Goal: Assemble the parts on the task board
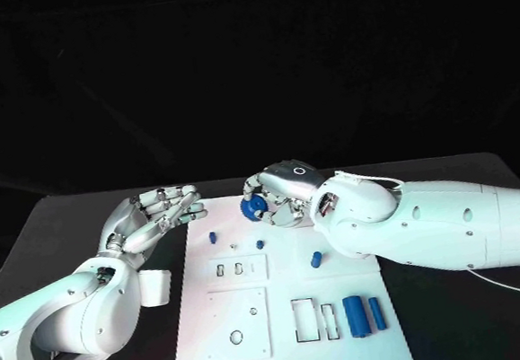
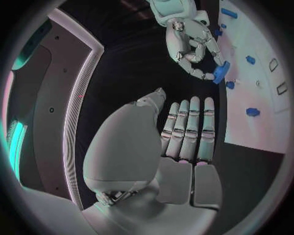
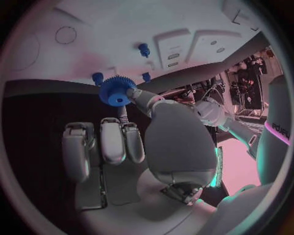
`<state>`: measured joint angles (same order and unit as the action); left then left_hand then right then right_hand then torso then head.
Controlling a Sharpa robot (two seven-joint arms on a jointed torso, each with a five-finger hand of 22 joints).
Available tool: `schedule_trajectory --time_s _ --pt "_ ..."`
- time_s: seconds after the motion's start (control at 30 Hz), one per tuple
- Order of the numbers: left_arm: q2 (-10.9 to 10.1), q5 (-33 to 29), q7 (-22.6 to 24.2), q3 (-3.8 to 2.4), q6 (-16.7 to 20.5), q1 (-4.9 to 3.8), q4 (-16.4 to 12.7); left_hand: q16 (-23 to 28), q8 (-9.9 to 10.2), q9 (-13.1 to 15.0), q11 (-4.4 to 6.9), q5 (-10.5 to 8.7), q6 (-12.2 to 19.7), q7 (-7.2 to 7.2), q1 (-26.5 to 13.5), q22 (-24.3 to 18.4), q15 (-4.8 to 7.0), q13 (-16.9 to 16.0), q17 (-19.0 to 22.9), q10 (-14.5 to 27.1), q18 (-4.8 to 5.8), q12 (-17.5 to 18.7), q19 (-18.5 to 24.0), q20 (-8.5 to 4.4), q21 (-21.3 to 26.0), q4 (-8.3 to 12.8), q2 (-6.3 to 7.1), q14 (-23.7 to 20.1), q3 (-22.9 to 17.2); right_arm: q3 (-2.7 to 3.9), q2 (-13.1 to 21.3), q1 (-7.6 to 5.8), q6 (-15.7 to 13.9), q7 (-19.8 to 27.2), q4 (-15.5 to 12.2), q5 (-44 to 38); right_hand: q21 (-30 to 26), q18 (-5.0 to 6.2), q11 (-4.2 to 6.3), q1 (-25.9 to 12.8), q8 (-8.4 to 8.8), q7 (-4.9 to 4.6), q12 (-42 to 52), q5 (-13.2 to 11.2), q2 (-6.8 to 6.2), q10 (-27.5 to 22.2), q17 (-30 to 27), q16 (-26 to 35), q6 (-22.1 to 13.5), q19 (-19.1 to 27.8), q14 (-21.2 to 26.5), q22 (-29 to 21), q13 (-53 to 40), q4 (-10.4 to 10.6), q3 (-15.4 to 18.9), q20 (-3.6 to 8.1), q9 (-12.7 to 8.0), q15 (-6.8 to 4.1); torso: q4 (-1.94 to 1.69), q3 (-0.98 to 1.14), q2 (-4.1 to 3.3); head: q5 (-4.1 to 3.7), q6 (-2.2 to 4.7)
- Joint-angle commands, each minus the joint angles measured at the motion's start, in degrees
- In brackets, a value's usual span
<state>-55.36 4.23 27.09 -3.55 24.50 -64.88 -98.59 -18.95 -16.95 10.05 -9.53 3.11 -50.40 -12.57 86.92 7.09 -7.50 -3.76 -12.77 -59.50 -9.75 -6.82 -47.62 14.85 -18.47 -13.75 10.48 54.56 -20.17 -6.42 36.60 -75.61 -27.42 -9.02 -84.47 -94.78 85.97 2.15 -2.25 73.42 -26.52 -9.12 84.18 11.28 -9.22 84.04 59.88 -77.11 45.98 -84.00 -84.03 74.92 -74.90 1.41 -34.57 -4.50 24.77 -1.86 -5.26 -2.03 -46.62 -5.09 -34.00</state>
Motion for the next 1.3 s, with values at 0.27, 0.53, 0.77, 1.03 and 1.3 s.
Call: schedule_trajectory --time_s 0.27,0.53,0.77,1.03,1.3 --pt "0.25 -0.11 0.33 -0.05 -0.98 -0.07 -0.25 0.35 0.27 -0.08 -0.36 -0.14 0.24 -0.25 -0.03 -0.12 -0.18 0.07 -0.11 -0.01 -0.77 0.38 -0.40 -0.11 0.05 0.08 0.40 0.00 -0.56 -0.45 -3.99 0.82 0.30 0.09 3.89 -1.25 0.19 -0.76 0.41 -0.54 0.11 2.51 0.07 -0.02 0.34 1.35 -0.07 -0.14 5.25 -2.32 -0.48 10.25 -8.57 -0.07 -0.49 0.35 -0.01 -0.36 -0.02 0.12 -0.07 0.32 -0.31" --pt "0.20 -0.11 0.33 -0.05 -0.92 -0.07 -0.27 0.37 0.29 -0.08 -0.37 -0.14 0.25 -0.26 -0.04 -0.13 -0.19 0.07 -0.11 0.00 -0.77 0.42 -0.40 -0.11 0.06 0.09 0.41 0.00 -0.58 -0.81 -4.98 1.39 1.70 0.33 5.63 -0.90 0.15 -0.75 0.39 -0.74 0.27 2.48 0.06 -0.11 0.32 1.35 -0.07 -0.14 5.21 -2.28 -0.49 10.21 -8.57 -0.04 -0.52 0.37 -0.05 -0.35 0.31 0.19 0.03 0.62 -0.59" --pt "0.18 -0.11 0.31 -0.05 -0.91 -0.07 -0.30 0.37 0.29 -0.08 -0.37 -0.14 0.25 -0.26 -0.04 -0.13 -0.19 0.07 -0.11 0.00 -0.77 0.42 -0.40 -0.11 0.06 0.09 0.41 0.00 -0.58 -0.99 -5.60 1.66 2.45 0.26 7.11 -0.77 0.08 -0.72 0.37 -0.87 0.38 2.46 0.04 -0.18 0.31 1.33 -0.05 -0.14 5.19 -2.21 -0.49 10.12 -8.55 -0.02 -0.54 0.37 -0.08 -0.35 0.23 0.20 0.03 0.57 -0.57" --pt "0.16 -0.11 0.29 -0.05 -0.86 -0.07 -0.29 0.37 0.29 -0.08 -0.37 -0.14 0.25 -0.26 -0.04 -0.13 -0.19 0.07 -0.11 0.00 -0.77 0.42 -0.40 -0.11 0.06 0.09 0.41 0.00 -0.58 -1.10 -6.02 1.76 2.61 1.05 7.52 -0.36 -0.05 -0.69 0.28 -1.35 0.93 2.34 -0.15 -0.61 0.10 1.18 -0.12 -0.11 4.98 -2.10 -0.49 10.00 -8.38 -0.08 -0.60 0.36 -0.24 -0.30 0.26 0.19 -0.02 0.57 -0.58" --pt "0.15 -0.11 0.28 -0.05 -0.84 -0.07 -0.22 0.37 0.29 -0.08 -0.37 -0.14 0.25 -0.26 -0.04 -0.13 -0.19 0.07 -0.11 0.00 -0.77 0.42 -0.40 -0.11 0.06 0.09 0.41 0.00 -0.58 -1.17 -5.27 1.88 -1.71 2.51 6.54 0.14 -0.18 -0.65 0.04 -1.82 1.97 2.02 -0.40 -0.87 -0.38 0.98 -0.13 -0.11 4.42 -1.98 -0.50 9.89 -8.17 -0.33 -0.72 0.25 -0.56 -0.12 0.25 0.17 0.06 0.58 -0.45"
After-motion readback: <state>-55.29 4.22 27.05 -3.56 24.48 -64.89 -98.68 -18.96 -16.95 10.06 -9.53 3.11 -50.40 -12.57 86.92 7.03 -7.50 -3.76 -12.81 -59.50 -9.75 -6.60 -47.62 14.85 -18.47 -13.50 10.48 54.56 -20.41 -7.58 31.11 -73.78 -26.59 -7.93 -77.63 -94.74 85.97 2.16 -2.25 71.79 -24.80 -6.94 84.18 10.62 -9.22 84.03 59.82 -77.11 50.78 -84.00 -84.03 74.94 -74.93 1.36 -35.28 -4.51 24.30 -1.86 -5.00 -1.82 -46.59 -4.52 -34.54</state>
